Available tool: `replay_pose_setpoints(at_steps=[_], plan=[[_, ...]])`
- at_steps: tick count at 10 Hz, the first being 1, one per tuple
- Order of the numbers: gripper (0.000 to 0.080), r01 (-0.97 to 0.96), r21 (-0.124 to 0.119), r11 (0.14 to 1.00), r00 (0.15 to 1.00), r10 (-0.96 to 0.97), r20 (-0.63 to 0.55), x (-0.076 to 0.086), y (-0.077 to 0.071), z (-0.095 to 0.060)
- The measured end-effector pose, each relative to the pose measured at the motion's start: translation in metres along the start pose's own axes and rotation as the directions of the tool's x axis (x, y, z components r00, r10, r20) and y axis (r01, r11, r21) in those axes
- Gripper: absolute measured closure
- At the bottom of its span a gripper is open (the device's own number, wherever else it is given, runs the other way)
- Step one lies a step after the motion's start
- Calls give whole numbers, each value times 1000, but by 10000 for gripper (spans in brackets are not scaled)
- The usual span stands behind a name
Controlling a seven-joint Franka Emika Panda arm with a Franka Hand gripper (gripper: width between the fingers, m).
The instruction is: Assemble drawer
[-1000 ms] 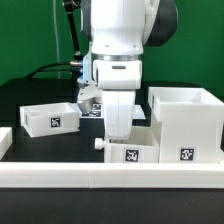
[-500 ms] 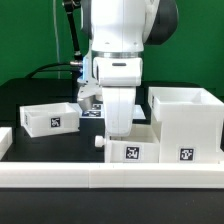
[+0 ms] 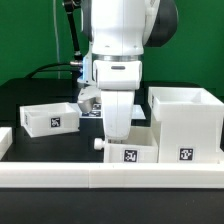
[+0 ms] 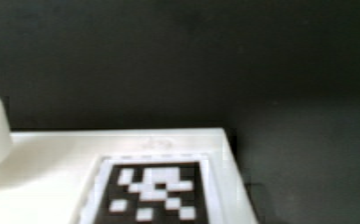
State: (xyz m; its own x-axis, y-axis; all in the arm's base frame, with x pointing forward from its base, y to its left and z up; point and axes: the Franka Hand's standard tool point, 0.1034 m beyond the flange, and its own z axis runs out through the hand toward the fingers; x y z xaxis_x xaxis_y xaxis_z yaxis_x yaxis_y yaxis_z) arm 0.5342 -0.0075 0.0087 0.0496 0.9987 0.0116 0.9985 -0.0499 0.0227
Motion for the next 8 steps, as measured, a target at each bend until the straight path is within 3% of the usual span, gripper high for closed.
replay_pose_setpoints(at_steps=[2, 8], plan=[[757, -1, -23, 1000, 1000, 0, -5, 1, 1, 0], [757, 17, -23, 1000, 1000, -17, -6, 6, 1, 0]])
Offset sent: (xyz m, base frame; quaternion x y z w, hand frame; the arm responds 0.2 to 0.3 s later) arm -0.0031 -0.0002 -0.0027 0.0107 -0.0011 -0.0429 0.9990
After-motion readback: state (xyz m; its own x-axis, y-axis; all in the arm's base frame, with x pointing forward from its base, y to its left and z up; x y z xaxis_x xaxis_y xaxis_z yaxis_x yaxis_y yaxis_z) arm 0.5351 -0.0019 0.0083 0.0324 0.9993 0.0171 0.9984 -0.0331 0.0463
